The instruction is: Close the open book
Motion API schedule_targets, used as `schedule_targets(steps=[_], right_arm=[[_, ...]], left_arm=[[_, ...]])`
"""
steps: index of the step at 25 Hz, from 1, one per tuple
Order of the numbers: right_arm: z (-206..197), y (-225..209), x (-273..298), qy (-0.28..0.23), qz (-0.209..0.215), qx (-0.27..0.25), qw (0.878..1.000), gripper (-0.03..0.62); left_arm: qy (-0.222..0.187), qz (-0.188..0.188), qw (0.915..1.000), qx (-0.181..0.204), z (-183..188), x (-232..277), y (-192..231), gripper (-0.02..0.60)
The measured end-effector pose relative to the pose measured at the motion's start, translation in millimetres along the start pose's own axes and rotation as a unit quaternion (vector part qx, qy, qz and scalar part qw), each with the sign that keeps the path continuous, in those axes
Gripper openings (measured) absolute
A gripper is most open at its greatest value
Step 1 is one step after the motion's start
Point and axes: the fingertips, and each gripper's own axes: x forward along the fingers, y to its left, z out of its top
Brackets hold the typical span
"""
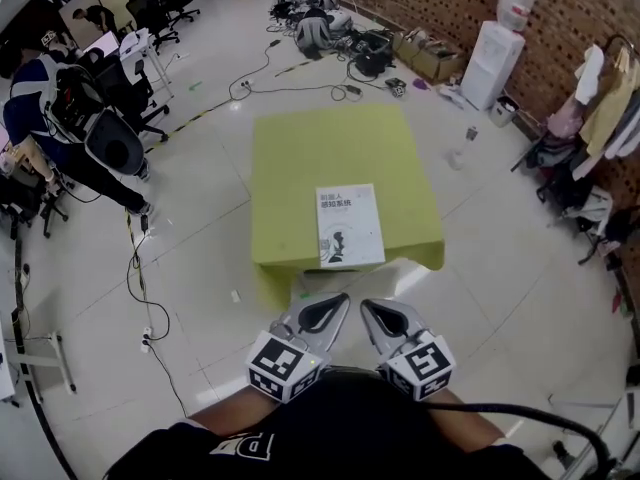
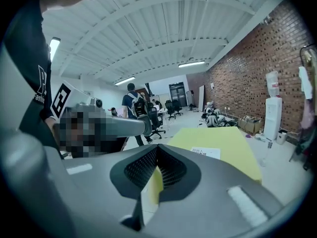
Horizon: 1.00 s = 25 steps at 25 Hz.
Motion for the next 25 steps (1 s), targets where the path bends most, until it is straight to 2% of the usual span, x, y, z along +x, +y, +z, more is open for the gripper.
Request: schedule_targets(steps=[4,8,12,15,20,25], right_arm=[[-8,-11,25,0.012,-0.033,0.012,0.999,0.008],[-20,-18,41,0.027,-0.065,0.019,0.997,0.008],[-33,-31,46,0.059,-0.084,0.025,0.994,0.008],[-43,-44,46,0.079,-0.088,0.026,0.993,0.008],[-66,-83,54,0.12,-0.083,0.0,0.989,0.008],[-103,-114,57,0.151,-0.057,0.061,0.985,0.008]], left_arm=[[0.018,-0.013,0.9997,0.013,-10,0,32,0.008],[0.043,-0.03,0.9972,0.053,-28,7,56,0.008],[0.079,-0.07,0.9908,0.084,-50,25,57,0.008],[0.115,-0.096,0.9829,0.107,-66,43,50,0.008],[0.169,-0.098,0.9643,0.179,-94,90,58,0.008],[0.227,-0.07,0.946,0.22,-129,144,69,0.008]])
